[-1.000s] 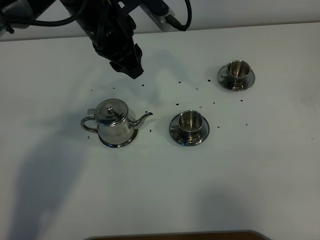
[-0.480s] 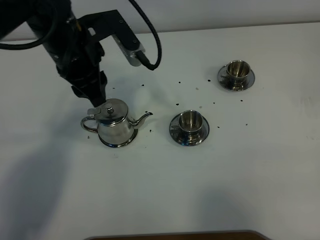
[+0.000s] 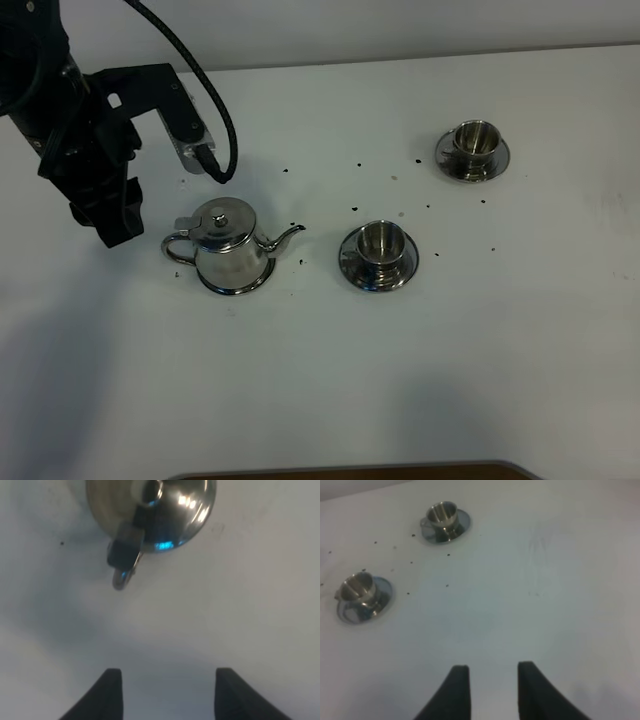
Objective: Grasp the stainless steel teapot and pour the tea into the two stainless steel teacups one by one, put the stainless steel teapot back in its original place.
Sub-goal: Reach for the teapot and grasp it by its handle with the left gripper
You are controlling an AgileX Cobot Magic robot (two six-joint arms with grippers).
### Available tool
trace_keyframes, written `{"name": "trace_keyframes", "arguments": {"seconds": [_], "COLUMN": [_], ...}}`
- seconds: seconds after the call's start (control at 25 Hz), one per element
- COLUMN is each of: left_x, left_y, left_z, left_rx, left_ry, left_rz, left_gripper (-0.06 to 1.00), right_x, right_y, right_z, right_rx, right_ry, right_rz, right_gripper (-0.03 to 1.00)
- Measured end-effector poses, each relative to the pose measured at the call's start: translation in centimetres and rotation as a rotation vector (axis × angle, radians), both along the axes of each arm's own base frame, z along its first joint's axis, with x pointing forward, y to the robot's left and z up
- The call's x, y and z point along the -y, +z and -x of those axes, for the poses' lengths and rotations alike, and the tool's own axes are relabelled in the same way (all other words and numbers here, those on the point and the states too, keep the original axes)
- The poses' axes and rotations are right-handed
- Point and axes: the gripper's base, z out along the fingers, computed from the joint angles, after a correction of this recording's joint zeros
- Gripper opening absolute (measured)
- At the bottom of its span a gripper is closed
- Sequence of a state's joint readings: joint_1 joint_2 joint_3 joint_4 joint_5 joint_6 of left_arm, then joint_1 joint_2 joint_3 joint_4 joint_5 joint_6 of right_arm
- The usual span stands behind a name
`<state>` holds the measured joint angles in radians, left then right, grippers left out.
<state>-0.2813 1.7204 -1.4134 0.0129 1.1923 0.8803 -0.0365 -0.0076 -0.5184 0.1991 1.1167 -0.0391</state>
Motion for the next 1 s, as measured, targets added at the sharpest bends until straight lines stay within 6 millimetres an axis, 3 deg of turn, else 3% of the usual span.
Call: {"name": "trace_keyframes", "arguments": {"seconds": [0.48, 0.72, 1.0], "left_x": [0.2, 0.5, 0.8], "left_y": [-4.0, -4.1, -4.5], "left_z": [-1.8, -3.0, -3.1], "left_rx": [-0.078, 0.039, 0.034], "left_ry": [-0.099, -0.174, -0.201], "left_rz": [-0.023, -0.001, 0.025], "left_gripper": [0.47, 0.47, 0.47], "right_x": [0.0, 0.0, 0.0], "right_y": [0.0, 0.0, 0.0], "right_z": [0.0, 0.0, 0.0], "right_rx": [0.000, 0.000, 0.000], "right_ry": [0.000, 0.000, 0.000], "right_rz": [0.000, 0.000, 0.000], "right_gripper": [0.24, 0.24, 0.24]}}
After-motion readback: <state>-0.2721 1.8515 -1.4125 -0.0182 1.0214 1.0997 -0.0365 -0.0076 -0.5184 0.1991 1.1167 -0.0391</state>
